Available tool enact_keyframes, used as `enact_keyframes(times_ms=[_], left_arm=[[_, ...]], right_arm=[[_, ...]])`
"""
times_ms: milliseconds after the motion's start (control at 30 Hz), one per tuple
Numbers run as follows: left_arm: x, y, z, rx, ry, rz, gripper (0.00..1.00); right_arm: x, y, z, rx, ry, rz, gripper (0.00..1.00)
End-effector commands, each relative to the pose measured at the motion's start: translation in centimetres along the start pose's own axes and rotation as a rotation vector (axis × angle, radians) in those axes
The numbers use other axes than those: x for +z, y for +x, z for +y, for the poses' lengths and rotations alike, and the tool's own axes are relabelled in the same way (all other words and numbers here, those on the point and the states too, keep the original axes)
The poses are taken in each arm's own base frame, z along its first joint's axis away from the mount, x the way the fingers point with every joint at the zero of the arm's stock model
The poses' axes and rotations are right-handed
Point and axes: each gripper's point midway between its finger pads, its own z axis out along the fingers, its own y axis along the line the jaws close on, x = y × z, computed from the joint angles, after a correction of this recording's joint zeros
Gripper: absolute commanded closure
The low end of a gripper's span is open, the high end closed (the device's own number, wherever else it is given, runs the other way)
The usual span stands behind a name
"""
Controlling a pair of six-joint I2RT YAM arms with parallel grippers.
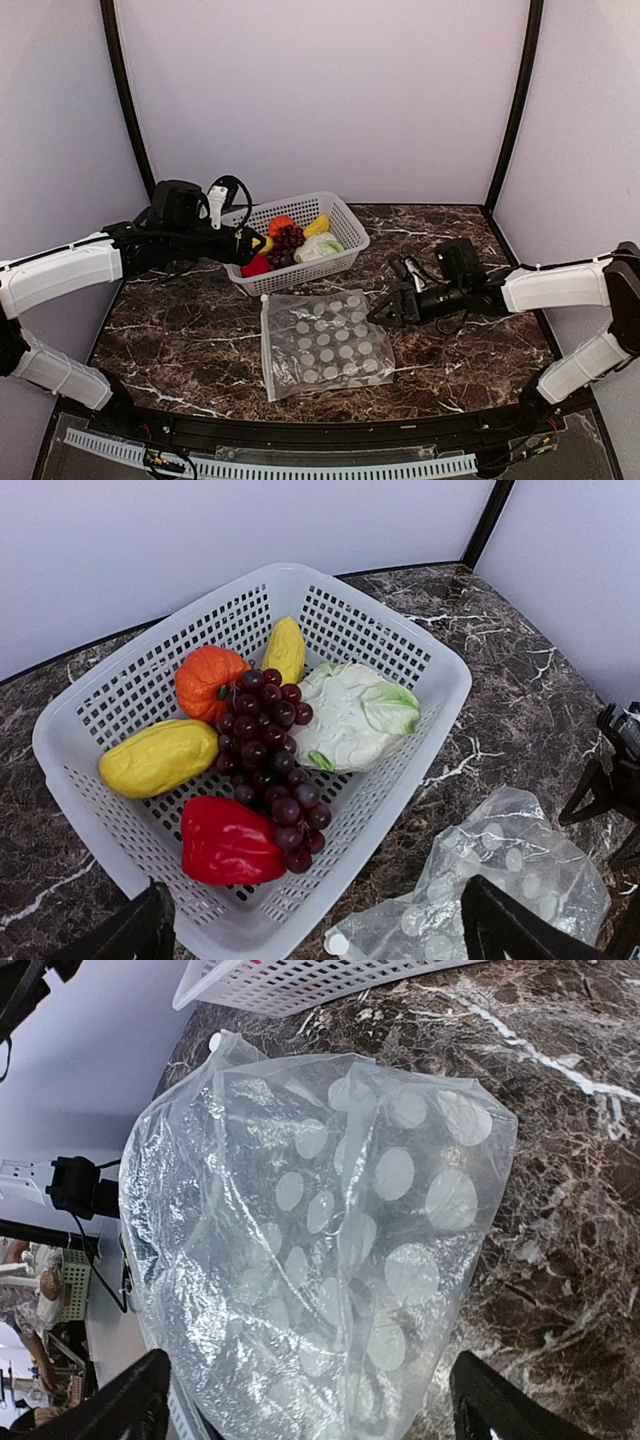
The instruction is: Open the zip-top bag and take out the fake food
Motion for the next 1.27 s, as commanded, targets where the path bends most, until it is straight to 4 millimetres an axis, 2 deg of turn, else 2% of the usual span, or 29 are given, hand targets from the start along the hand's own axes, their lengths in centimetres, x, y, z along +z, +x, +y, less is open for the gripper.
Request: enact_keyframes(times_ms=[0,167,333,433,567,733,933,1100,1233], left_arm=[[-2.6,1.3,0.3,-0.092,-0.003,0.054,0.01],[-4.4,1.5,0.5,-0.147,-0.016,0.077,0.01],[-6.1,1.5,2.4,-0.169,-0.123,0.060,0.01],[-6.2,2.0,3.8,-0.178,-0.186,0.081,0.01],[-5.3,3.9,6.4,-0.243,-0.263,0.152,0.01],[-4.0,5.8,8.7,-0.333,-0.279,0.186,0.01],[-2.7,7.5,10.1,-0.380,-0.287,0.212,0.01],[-1.7,8.5,10.4,-0.410,-0.278,0.225,0.01],[-1.4,9.0,10.5,-0.432,-0.267,0.228,0.01]], right_arm=[[-2.2,-1.6,0.7,-0.060,0.054,-0.051,0.01],[-5.2,-4.3,2.3,-0.125,0.077,-0.132,0.01],[-8.9,-7.6,3.3,-0.169,0.098,-0.253,0.01],[-11.0,-9.2,3.2,-0.185,0.122,-0.315,0.01],[-13.4,-10.6,2.1,-0.183,0.166,-0.387,0.01],[-15.3,-10.8,0.0,-0.143,0.192,-0.451,0.01],[-15.7,-8.9,-3.6,-0.053,0.173,-0.471,0.01],[-15.3,-7.6,-5.1,-0.008,0.172,-0.458,0.01],[-15.1,-7.5,-5.4,-0.012,0.165,-0.464,0.01]])
